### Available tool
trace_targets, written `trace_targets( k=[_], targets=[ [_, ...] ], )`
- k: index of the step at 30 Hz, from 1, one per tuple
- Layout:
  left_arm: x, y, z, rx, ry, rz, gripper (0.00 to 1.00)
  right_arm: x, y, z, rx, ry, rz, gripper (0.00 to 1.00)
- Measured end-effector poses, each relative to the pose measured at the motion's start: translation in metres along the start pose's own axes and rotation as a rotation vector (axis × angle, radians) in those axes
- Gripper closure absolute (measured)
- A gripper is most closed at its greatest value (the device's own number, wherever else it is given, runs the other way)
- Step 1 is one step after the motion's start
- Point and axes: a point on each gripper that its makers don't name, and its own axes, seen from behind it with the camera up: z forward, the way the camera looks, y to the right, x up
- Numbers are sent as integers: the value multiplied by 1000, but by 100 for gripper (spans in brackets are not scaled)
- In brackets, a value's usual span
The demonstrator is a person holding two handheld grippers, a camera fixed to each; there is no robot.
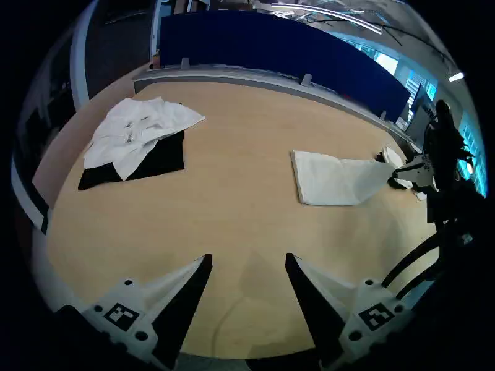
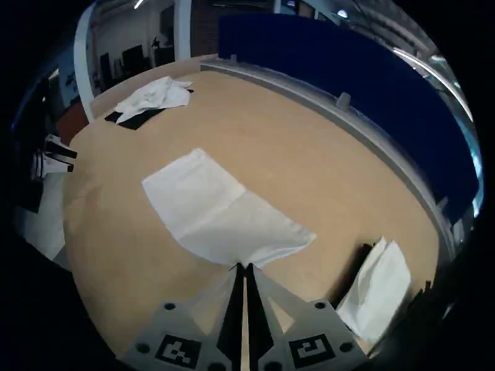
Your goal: Fold towel
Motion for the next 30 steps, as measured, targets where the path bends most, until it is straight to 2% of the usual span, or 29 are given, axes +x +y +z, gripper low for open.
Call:
trace_targets(
  k=[4,12,18,26,30],
  targets=[
    [1,0,-1,-6,5,-7,12,13,-5,1,12,-5,-44,98],
    [0,-2,-2,-20,15,-26,12,33,-13,7,38,-10,-88,97],
    [2,-7,-4,-19,34,-44,12,64,-31,18,75,-1,-168,98],
    [5,-12,-8,-12,69,-91,12,98,-79,53,168,-13,-317,98],
    [1,-17,-10,2,78,-102,12,102,-111,81,232,-30,-355,98]
  ],
)
